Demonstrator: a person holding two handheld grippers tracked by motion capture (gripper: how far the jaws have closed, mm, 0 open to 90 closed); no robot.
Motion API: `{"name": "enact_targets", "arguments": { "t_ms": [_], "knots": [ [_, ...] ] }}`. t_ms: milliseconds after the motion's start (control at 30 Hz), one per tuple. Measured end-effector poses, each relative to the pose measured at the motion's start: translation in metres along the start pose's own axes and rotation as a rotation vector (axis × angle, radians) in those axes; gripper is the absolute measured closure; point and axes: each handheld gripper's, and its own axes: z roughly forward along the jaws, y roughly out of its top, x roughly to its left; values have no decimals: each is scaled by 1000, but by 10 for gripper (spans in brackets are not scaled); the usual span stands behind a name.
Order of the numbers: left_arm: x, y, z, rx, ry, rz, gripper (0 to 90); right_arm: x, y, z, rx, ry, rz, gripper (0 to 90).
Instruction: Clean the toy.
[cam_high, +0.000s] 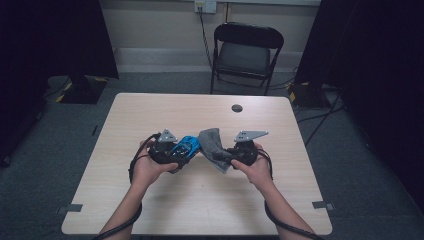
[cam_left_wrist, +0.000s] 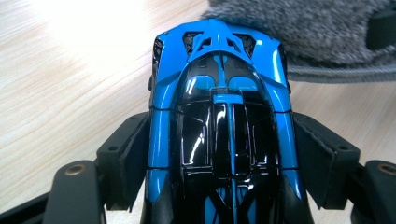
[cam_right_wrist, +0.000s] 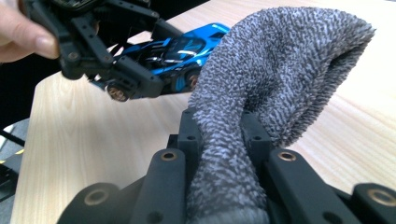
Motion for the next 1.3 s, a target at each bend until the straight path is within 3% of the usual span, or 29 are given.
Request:
{"name": "enact_targets", "arguments": {
  "t_ms": [500, 767, 900, 1100, 1300],
  "knots": [
    [8, -3, -2, 1, 25, -14, 260, 6, -14, -7, 10, 11, -3, 748],
    [11, -1, -7, -17, 35, -25, 260, 6, -23, -19, 44, 12, -20, 748],
    [9, 4, -11, -29, 32, -15, 260, -1, -24, -26, 24, -24, 11, 746],
    [-4, 16, -13, -45, 9, 16, 260, -17, -19, -34, 9, -142, 68, 746],
    [-14, 26, -10, -57, -14, 27, 260, -16, -11, -26, -12, -153, 74, 744]
  ]
}}
